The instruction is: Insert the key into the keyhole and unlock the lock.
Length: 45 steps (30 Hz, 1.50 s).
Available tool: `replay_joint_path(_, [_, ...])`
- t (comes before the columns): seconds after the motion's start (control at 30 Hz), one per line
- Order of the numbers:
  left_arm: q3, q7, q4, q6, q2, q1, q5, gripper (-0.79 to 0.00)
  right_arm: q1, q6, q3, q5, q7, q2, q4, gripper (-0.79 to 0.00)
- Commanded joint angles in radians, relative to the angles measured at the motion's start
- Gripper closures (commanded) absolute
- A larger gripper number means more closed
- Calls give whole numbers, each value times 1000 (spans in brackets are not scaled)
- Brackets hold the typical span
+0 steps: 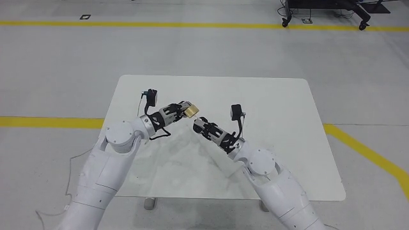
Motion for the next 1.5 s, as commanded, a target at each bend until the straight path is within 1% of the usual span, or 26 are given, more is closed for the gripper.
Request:
replay_joint_path(0.0, [2,1,-2,0,0,1,1,0,2,4,-1,3,-3,0,2,0])
replay_joint_path(0.2, [2,-2,-1,-9,0,0,-5,0,5,8,-3,13,-13,-1,6,0])
replay_joint_path(0.7, [25,-18,-9,-37,2,-9,41,0,14,17,-12,4,-32,-1,15,0])
replay_joint_path(0.97, [30,-26,0,-28,1,-14,32,0,14,9,-15,-9,-57,-2,14,0])
replay_joint_path(1.03, [31,-24,5,-17,1,-17,25,0,13,7,-15,-5,-58,-2,13,-120])
replay_joint_path(1.07, [32,-24,7,-15,1,-19,22,0,13,5,-14,-6,-57,-1,11,-154])
replay_joint_path(1.1, [32,-24,9,-13,0,-19,19,0,12,3,-13,-4,-57,-1,11,-169])
replay_joint_path(1.23, [33,-26,16,-6,0,-23,7,0,8,0,-9,0,-55,0,6,-185])
replay_joint_path(1.47, [32,-24,20,-3,0,-24,0,0,3,-4,-2,8,-46,3,1,-175])
